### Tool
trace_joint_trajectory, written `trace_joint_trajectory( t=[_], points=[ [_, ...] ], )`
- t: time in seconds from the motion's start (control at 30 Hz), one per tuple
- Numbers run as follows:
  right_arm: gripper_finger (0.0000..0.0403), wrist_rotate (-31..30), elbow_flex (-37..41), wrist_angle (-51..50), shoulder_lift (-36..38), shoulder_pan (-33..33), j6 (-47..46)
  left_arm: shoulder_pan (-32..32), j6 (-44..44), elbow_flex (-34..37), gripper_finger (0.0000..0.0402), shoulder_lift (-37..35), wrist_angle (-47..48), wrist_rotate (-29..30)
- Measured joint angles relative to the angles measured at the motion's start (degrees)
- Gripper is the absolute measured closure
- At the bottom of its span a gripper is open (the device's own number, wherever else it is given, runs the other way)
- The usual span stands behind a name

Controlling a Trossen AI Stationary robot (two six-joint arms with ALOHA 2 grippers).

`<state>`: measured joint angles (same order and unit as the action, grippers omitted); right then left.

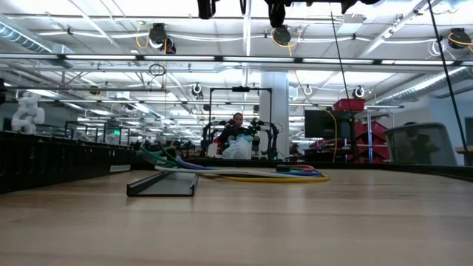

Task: Ziptie cables
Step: Wrap the cable wires with a black zip tie

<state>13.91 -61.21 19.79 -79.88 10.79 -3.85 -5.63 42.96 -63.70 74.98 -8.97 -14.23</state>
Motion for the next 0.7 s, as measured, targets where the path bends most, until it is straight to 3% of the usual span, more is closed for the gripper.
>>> trace_joint_trajectory(
  t=[0.7],
  points=[
    [0.0403, 0.00, -0.02, -0.90, 0.00, -1.16, 4.85, -1.53, -0.84, 0.02, 0.0402, -2.69, 0.79, 1.24]
  ],
)
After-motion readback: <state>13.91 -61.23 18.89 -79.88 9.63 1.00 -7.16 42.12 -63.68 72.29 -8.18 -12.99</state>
